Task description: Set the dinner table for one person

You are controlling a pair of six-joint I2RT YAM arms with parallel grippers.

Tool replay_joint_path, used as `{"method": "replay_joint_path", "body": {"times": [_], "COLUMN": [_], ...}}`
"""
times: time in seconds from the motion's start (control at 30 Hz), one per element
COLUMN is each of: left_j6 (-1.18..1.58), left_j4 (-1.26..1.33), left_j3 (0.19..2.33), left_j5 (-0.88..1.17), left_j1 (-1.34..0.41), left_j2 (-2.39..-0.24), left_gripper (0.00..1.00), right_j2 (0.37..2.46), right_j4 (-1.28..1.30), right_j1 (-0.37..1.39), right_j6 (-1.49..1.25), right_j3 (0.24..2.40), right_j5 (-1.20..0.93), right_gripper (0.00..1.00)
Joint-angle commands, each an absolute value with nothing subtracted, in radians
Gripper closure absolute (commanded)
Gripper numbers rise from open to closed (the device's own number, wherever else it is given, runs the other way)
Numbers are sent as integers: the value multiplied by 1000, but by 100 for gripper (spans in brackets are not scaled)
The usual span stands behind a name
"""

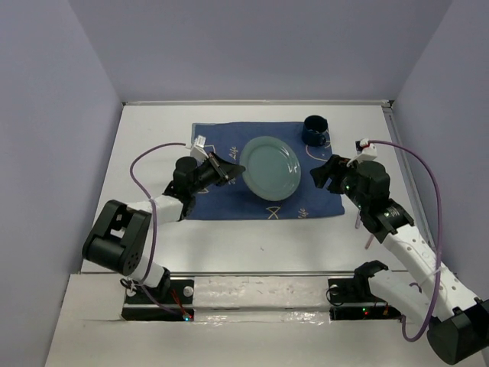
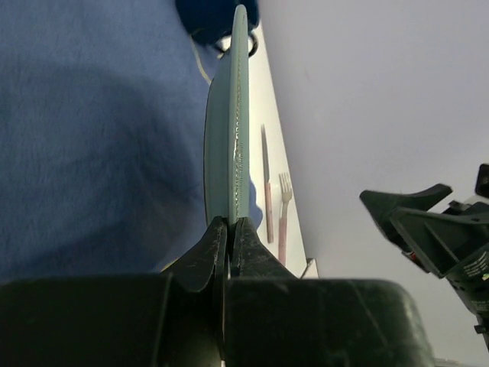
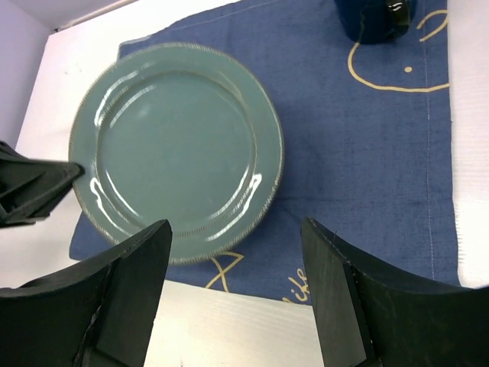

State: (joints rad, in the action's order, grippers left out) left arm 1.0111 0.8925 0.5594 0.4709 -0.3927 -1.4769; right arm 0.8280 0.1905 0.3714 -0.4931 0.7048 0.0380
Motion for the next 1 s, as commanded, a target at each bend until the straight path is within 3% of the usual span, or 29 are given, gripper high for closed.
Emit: {"method": "replay_joint_path", "body": {"times": [0.0, 0.97], "left_j6": [1060, 943], "left_j4": [1242, 1218], "left_j3": [698, 842], "left_j5": [529, 520], "left_j1": [-388, -293], "left_j2": [-1520, -1873], "left_gripper": [100, 100], "right_j2": [808, 819], "right_j4": [193, 179], "right_j1": [359, 350], "right_j6": [-482, -512], "right_j3": [706, 632], "right_j5": [34, -34], "right_gripper": [26, 27]}}
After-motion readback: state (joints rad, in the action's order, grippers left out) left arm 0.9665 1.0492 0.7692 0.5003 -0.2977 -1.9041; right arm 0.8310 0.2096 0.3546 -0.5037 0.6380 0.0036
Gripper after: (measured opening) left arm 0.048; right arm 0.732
